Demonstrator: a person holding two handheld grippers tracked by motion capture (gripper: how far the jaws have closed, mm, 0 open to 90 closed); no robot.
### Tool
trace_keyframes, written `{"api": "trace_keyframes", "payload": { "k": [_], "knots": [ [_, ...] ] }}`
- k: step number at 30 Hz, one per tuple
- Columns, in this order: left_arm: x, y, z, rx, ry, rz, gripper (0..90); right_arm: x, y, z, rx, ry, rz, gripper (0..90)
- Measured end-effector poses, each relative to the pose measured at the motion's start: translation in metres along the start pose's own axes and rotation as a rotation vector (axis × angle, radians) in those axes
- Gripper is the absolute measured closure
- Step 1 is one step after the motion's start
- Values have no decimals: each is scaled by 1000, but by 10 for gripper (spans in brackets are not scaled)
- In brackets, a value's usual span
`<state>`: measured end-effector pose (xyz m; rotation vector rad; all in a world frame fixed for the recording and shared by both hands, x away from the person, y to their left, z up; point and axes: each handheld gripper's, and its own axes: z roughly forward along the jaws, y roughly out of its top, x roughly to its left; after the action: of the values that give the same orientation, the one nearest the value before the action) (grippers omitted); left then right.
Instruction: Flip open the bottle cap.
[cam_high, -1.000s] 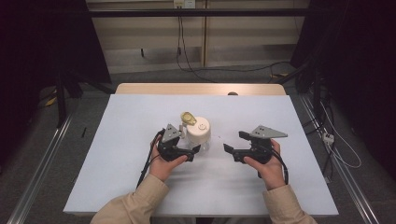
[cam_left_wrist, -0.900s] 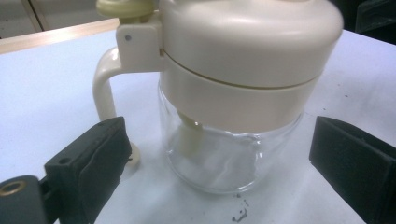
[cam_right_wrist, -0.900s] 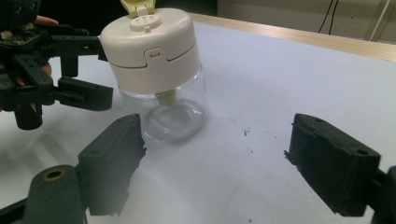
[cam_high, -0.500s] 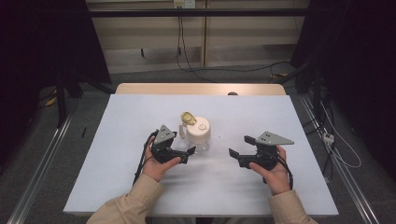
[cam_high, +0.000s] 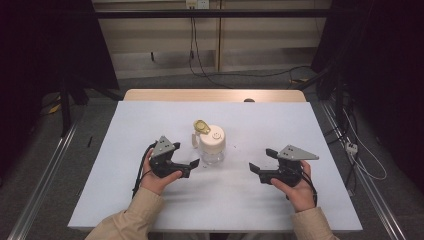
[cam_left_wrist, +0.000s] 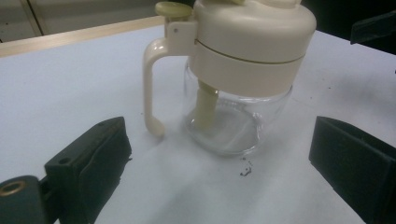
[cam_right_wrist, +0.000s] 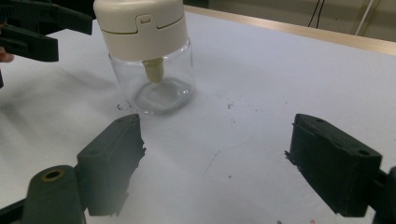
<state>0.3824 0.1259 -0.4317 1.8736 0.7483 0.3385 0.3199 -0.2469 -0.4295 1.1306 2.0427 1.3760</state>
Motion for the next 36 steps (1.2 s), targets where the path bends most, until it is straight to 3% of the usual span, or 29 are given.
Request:
{"api": "trace_keyframes", "payload": {
  "k": [10, 20, 36],
  "knots": [
    [9, -7, -18, 1, -2, -5, 47, 0, -5, -2, 8, -7, 0, 165],
    [12, -11, -31, 4, -8, 19, 47, -3, -12, -11, 6, -15, 6, 165],
    [21, -18, -49, 5, -7, 11, 47, -7, -23, -26, 9, -37, 3, 164]
  ]
}}
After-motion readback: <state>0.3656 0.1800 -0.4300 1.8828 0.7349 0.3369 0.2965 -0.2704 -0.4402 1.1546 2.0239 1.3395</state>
